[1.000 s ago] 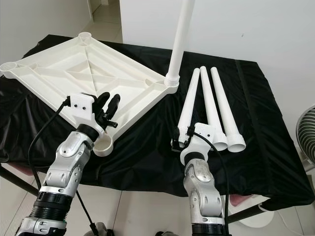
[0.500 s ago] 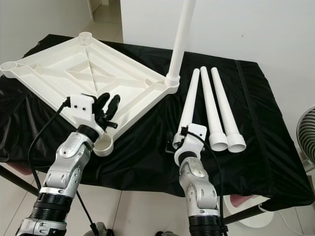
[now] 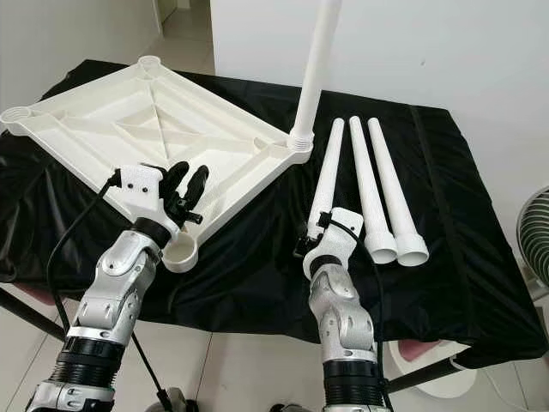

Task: Building children table

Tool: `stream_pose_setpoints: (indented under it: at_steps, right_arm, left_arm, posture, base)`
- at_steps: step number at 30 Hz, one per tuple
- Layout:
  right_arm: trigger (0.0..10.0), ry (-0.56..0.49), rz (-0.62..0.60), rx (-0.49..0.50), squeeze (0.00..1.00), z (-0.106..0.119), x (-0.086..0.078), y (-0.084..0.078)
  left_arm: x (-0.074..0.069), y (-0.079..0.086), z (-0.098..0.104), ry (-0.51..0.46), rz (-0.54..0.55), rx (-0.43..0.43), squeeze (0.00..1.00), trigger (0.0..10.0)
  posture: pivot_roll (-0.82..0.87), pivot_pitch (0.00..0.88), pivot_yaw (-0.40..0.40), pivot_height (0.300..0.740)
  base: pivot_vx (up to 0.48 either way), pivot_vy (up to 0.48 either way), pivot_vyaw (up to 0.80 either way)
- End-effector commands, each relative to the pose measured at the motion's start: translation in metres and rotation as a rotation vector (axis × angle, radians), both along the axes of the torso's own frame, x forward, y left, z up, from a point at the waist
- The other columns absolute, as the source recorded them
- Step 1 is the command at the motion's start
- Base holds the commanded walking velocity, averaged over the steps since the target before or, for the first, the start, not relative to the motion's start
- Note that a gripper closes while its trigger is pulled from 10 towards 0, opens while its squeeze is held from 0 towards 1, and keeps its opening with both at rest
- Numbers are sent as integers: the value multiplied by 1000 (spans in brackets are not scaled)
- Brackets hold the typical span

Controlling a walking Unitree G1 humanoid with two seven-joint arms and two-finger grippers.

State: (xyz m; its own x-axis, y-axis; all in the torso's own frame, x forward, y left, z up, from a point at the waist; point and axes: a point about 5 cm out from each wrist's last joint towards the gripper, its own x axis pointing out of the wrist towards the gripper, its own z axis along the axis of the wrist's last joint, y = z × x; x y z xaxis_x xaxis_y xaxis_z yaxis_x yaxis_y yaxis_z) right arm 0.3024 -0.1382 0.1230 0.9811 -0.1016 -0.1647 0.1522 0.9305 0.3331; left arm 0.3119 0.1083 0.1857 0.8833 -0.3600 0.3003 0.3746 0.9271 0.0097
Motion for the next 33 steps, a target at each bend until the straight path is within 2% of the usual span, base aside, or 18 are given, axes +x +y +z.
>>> stream_pose_setpoints:
  at_steps: [1, 2, 3, 4, 6, 8, 9, 12, 16, 19, 23, 24, 25, 29, 30, 33]
  right_arm:
    - [0, -64, -42, -40, 0, 2, 0, -5]
    - [0, -64, -42, -40, 0, 2, 0, -5]
    - [0, -113, -52, -75, 0, 7, 1, -7]
    - [10000, -167, -59, -47, 0, 12, 3, -10]
    - [10000, -170, -59, -30, 0, 12, 3, -11]
    - [10000, -249, -46, -68, 0, 19, 2, -15]
    - [10000, -249, -46, -68, 0, 19, 2, -15]
    - [10000, -411, -18, -100, 0, 37, 1, -22]
    - [10000, -540, 0, -106, 0, 56, 4, -26]
    - [10000, -601, 5, -144, 0, 67, 8, -25]
    - [10000, -722, 10, -190, 0, 94, 12, -21]
    - [10000, -722, 10, -190, 0, 94, 12, -21]
    - [10000, -789, 26, -206, 0, 109, 14, -18]
    - [10000, -877, 49, -221, 0, 127, 15, -15]
    - [10000, -949, 74, -231, 0, 142, 14, -11]
    - [10000, -970, 81, -234, 0, 147, 14, -10]
  left_arm:
    - [0, -4, 2, 9, -43, -11, 0, 10000]
    - [0, -4, 2, 9, -43, -11, 0, 10000]
    - [0, -5, 2, 11, -55, -19, 0, 10000]
    - [0, -9, 4, 13, -94, -28, 0, 10000]
    - [0, -10, 5, 13, -102, -28, 0, 10000]
    - [-3, -14, 6, 18, -161, -32, 0, 10000]
    - [-3, -14, 6, 18, -161, -32, 0, 10000]
    - [-9, -24, 8, 17, -296, 4, 0, 10000]
    - [-9, -29, 9, 23, -359, 33, 0, 10000]
    - [-7, -30, 10, 22, -365, 36, 0, 10000]
    - [-5, -31, 14, 19, -374, 24, 0, 10000]
    - [-5, -31, 14, 19, -374, 24, 0, 10000]
    - [-4, -31, 15, 20, -377, 18, 0, 10000]
    - [-4, -30, 17, 27, -383, 13, 0, 10000]
    - [-4, -29, 18, 32, -388, 8, 0, 10000]
    - [-3, -28, 19, 33, -390, 7, 0, 10000]
  posture:
    - [148, 81, -46, 740]
    - [148, 81, -46, 740]
    - [148, 81, -46, 740]
    - [148, 79, -44, 740]
    - [148, 79, -44, 740]
    - [148, 77, -42, 740]
    - [148, 77, -42, 740]
    - [148, 76, -36, 740]
    - [144, 73, -29, 740]
    - [143, 72, -27, 740]
    - [136, 66, -14, 740]
    - [136, 66, -14, 740]
    - [136, 65, -11, 740]
    - [138, 62, -6, 740]
    - [138, 62, -6, 740]
    - [138, 62, -6, 740]
  base:
    - [0, 0, 0]
    - [0, 0, 0]
    - [0, 0, 0]
    - [0, 0, 0]
    - [0, 0, 0]
    - [0, 0, 0]
    - [0, 0, 0]
    - [0, 0, 0]
    - [0, 0, 0]
    - [0, 0, 0]
    - [0, 0, 0]
    - [0, 0, 0]
    - [0, 0, 0]
    - [0, 0, 0]
    - [0, 0, 0]
    - [0, 0, 0]
